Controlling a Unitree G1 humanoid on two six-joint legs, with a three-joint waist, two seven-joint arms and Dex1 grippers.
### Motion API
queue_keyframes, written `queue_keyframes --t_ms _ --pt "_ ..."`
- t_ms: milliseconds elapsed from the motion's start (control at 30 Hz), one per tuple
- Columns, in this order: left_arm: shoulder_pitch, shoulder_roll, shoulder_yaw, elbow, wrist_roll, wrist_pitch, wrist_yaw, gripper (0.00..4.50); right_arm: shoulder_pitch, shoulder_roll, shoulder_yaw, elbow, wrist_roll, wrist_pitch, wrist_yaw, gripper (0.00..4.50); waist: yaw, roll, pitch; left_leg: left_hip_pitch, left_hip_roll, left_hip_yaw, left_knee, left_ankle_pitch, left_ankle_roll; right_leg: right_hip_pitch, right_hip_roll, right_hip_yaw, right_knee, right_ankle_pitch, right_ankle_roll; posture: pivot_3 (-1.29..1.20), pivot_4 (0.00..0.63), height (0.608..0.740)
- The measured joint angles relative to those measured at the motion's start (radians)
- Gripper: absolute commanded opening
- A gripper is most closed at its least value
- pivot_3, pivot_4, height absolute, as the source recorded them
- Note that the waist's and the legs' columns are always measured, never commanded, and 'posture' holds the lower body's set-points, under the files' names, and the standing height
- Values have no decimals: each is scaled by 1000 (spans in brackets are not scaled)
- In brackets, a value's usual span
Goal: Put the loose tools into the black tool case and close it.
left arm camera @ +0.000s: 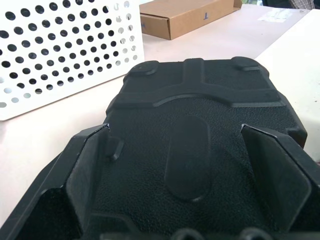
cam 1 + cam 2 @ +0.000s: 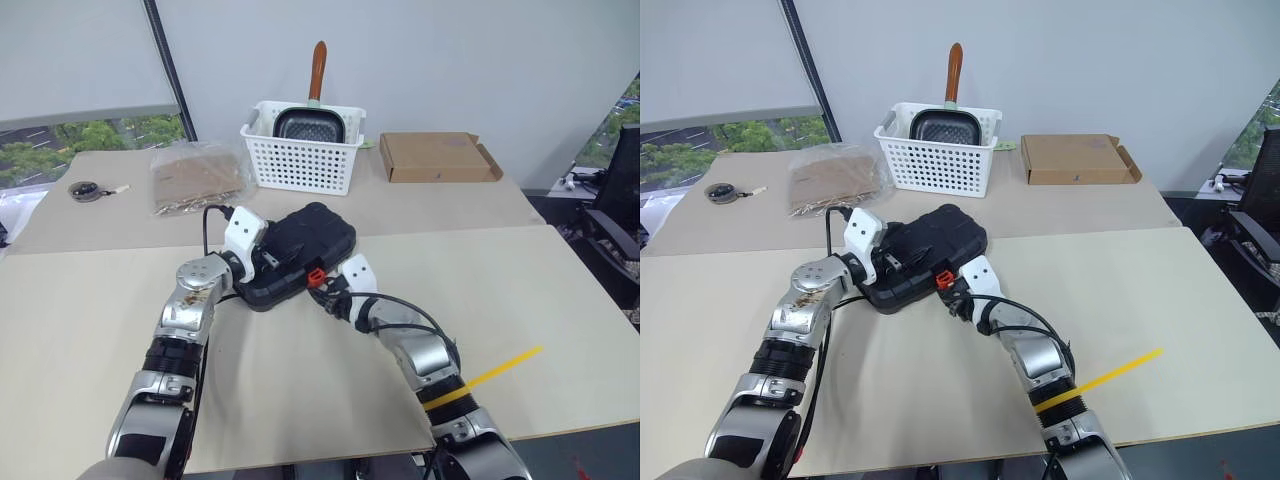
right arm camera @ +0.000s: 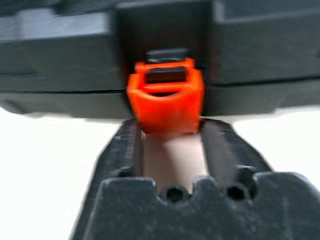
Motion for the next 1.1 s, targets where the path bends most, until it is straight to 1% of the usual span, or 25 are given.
queue_keyframes --t_ms 200,533,600,633,667,700,867,967,1033,1100 --pt "8 -2 -7 -5 12 -1 9 4500 21 -22 3 -71 -10 3 -3 1281 2 0 0 -1 0 -1 0 0 0 0 0 -1 -1 0 0 0 150 700" --pt "6 -2 -23 -7 24 -1 8 4500 27 -33 2 -102 -16 26 -5 1281 8 0 0 -2 0 -2 0 -1 1 0 0 -1 -2 0 0 0 150 700" --pt "6 -2 -23 -8 25 -1 8 4500 15 -31 2 -102 -16 44 -3 2281 8 0 0 -2 0 -2 0 -1 1 -1 0 -1 -2 0 0 0 150 700" --pt "6 -2 -23 -8 26 -1 8 4500 7 -30 1 -103 -15 50 -1 2605 8 0 0 -2 0 -2 0 -1 1 -1 0 -2 -2 0 0 0 150 700" --pt "6 -1 -23 -9 26 0 8 4500 5 -31 1 -110 -16 55 -1 2825 8 0 0 -2 0 -3 0 -1 1 -1 0 -2 -2 0 0 0 150 700" --pt "7 -1 -23 -9 26 0 6 4500 5 -33 -1 -115 -16 56 -1 3172 8 1 0 -2 0 -3 0 -1 1 -1 0 -2 -2 0 0 0 150 700" --pt "19 -1 -22 -28 24 3 5 4500 25 -71 -3 -193 -4 102 21 3172 8 3 -2 -3 0 -4 -1 -1 2 -1 0 -2 -5 0 0 0 150 700" --pt "31 -1 -22 -42 20 5 4 4500 53 -103 -6 -251 3 149 36 3172 7 7 -4 -4 -1 -3 -1 -3 4 0 1 -2 -8 0 0 0 150 700" --pt "33 -1 -22 -43 16 6 3 4500 60 -108 -6 -280 4 174 40 2652 7 8 -5 -4 -1 -3 -1 -4 5 1 1 -2 -10 0 0 0 150 700" --pt "33 -1 -22 -43 16 8 3 4500 61 -106 -6 -294 4 185 38 2313 7 9 -6 -4 -1 -3 -1 -4 5 1 1 -3 -10 0 0 0 150 700"
